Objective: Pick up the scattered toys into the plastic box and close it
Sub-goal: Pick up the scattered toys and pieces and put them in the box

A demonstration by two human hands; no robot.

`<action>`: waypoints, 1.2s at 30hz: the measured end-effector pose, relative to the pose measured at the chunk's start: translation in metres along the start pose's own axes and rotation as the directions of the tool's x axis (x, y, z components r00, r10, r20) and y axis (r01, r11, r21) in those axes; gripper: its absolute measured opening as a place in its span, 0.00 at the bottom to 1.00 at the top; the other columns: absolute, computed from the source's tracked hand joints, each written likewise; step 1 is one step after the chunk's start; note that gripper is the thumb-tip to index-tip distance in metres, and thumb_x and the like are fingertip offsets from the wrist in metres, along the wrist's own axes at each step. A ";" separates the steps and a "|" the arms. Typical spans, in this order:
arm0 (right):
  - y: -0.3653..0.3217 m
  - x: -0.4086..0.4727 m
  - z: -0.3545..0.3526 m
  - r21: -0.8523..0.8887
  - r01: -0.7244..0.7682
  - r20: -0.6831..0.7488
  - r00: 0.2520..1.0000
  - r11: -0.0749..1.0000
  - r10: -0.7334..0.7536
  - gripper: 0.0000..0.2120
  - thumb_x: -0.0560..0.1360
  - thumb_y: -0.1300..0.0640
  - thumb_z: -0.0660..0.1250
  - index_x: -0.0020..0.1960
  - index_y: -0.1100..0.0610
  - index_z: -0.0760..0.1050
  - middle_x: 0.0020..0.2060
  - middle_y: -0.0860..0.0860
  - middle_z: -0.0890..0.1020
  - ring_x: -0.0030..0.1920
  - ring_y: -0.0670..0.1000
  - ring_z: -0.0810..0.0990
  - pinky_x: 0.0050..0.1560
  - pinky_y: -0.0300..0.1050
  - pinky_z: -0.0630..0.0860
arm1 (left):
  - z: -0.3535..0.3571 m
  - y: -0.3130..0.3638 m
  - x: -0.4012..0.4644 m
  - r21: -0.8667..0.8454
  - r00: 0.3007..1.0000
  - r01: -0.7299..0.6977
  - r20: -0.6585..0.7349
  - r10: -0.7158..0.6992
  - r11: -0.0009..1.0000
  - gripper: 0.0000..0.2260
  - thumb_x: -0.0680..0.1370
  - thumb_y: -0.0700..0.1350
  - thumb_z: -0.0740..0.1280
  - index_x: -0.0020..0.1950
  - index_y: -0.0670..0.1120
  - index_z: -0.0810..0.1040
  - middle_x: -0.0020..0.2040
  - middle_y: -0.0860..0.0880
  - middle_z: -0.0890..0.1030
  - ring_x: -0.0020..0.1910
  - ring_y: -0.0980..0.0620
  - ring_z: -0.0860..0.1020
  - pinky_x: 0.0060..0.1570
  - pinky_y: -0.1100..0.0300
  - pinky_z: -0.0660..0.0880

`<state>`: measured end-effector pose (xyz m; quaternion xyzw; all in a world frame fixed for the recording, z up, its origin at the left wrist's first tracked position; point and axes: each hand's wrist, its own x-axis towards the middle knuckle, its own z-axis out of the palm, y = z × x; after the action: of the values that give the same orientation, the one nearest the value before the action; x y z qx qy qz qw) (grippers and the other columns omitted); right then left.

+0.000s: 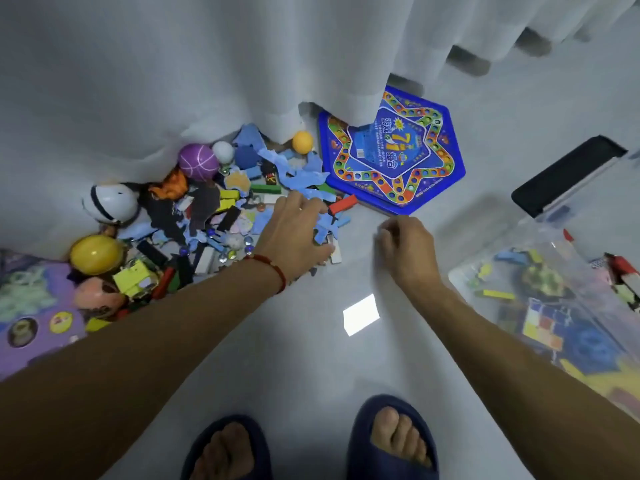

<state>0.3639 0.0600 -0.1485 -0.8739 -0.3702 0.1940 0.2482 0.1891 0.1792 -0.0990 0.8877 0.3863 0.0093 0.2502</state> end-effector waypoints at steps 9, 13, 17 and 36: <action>-0.047 0.005 -0.013 0.613 -0.473 0.400 0.877 0.632 0.268 0.08 0.79 0.56 0.63 0.49 0.60 0.78 0.41 0.53 0.78 0.42 0.51 0.76 0.43 0.47 0.78 | 0.015 0.003 0.021 0.133 0.999 0.010 0.032 -0.014 0.991 0.18 0.72 0.48 0.73 0.60 0.48 0.74 0.60 0.43 0.68 0.60 0.42 0.67 0.59 0.50 0.71; -0.046 0.026 0.002 -0.030 0.365 0.265 0.901 0.931 -0.345 0.23 0.73 0.60 0.71 0.66 0.50 0.70 0.54 0.52 0.75 0.53 0.50 0.74 0.51 0.47 0.76 | 0.010 -0.002 0.015 0.066 0.997 -0.031 -0.063 0.035 0.997 0.12 0.71 0.41 0.70 0.54 0.46 0.77 0.54 0.43 0.74 0.54 0.43 0.71 0.52 0.54 0.70; -0.039 0.040 0.016 -0.280 0.524 0.340 0.837 0.804 -0.428 0.29 0.73 0.50 0.73 0.70 0.51 0.66 0.57 0.56 0.73 0.55 0.55 0.74 0.48 0.51 0.78 | -0.002 -0.006 0.008 0.085 0.984 -0.084 -0.149 0.096 0.993 0.09 0.73 0.37 0.67 0.52 0.43 0.77 0.46 0.43 0.80 0.47 0.43 0.75 0.45 0.51 0.73; -0.025 -0.007 -0.007 -0.183 0.301 0.179 0.946 0.936 -0.269 0.10 0.83 0.53 0.60 0.56 0.61 0.71 0.51 0.58 0.76 0.47 0.54 0.73 0.47 0.47 0.72 | -0.027 0.010 -0.032 -0.338 0.935 -0.082 -0.351 -0.045 0.937 0.08 0.78 0.39 0.63 0.57 0.46 0.73 0.43 0.46 0.80 0.42 0.48 0.79 0.43 0.52 0.79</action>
<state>0.3489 0.0676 -0.1271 -0.8148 -0.5291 0.1817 0.1521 0.1682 0.1633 -0.0657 0.8169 0.4087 0.2392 0.3293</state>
